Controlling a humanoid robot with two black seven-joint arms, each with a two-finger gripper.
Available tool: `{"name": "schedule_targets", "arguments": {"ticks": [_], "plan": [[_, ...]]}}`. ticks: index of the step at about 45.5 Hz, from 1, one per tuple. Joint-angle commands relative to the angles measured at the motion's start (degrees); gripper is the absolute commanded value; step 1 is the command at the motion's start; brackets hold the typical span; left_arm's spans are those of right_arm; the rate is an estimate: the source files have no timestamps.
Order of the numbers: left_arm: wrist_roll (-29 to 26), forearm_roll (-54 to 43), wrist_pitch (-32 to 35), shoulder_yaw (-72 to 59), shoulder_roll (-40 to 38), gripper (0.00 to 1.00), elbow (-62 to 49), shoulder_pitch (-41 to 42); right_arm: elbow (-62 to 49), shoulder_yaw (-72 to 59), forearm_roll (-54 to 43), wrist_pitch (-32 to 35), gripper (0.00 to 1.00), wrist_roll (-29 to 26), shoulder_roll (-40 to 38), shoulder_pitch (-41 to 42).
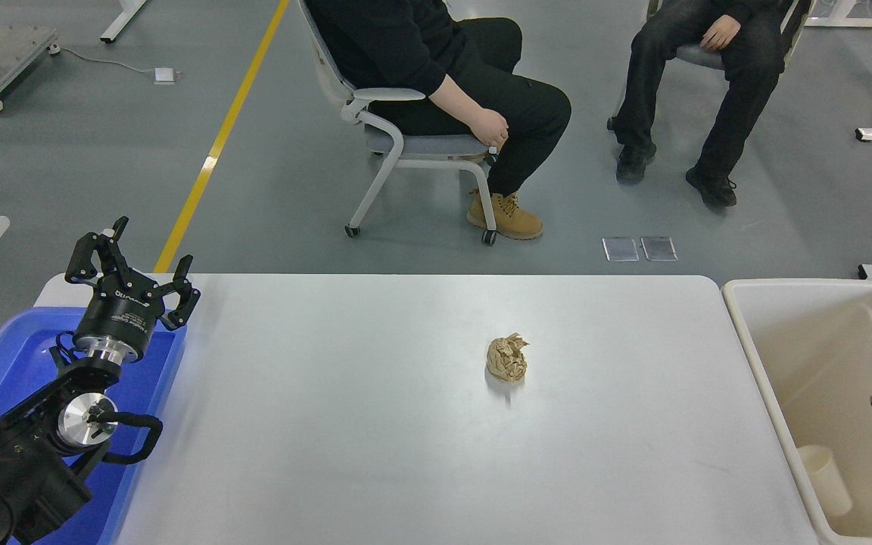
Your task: Clean the table surface
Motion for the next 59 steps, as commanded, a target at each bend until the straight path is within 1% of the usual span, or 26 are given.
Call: {"name": "schedule_targets", "arguments": {"ticks": [1,7,15,21,26,34,39,44,53,59], "plan": [[0.0,0.0,0.01,0.0,0.01,1.0,0.0,0.0,1.08,0.28,0.09,0.08,0.98,0.0,-2.96,6.32],[0.0,0.0,0.01,0.0,-0.08,1.0,0.0,0.0,3.8,3.7,0.09,0.34,0.98,0.0,-5.33,13.61],[0.0,0.0,0.01,0.0,-0.08,1.0,0.0,0.0,6.97,14.06,0.09,0.52,0.98,0.09,-7.0,23.19],[0.0,0.0,0.01,0.0,0.01,1.0,0.0,0.0,11.27,22.5,0.09,0.61,0.98,0.88,-8.32,27.42],[0.0,0.0,0.01,0.0,-0.08,1.0,0.09,0.0,15.93,28.92,0.01,0.61,0.98,3.07,-9.64,29.09],[0.0,0.0,0.01,0.0,-0.08,1.0,0.0,0.0,24.98,41.84,0.01,0.61,0.99,6.68,-12.54,29.71],[0.0,0.0,0.01,0.0,0.01,1.0,0.0,0.0,30.96,49.92,0.01,0.69,0.99,6.5,-14.12,29.71],[0.0,0.0,0.01,0.0,0.01,1.0,0.0,0.0,35.44,57.05,0.01,1.13,0.99,6.15,-14.04,28.13],[0.0,0.0,0.01,0.0,0.01,1.0,0.0,0.0,42.65,61.45,0.01,1.13,0.99,5.89,-11.75,23.47],[0.0,0.0,0.01,0.0,0.01,1.0,0.0,0.0,43.54,63.03,0.01,1.05,0.99,4.83,-8.5,20.83]]}}
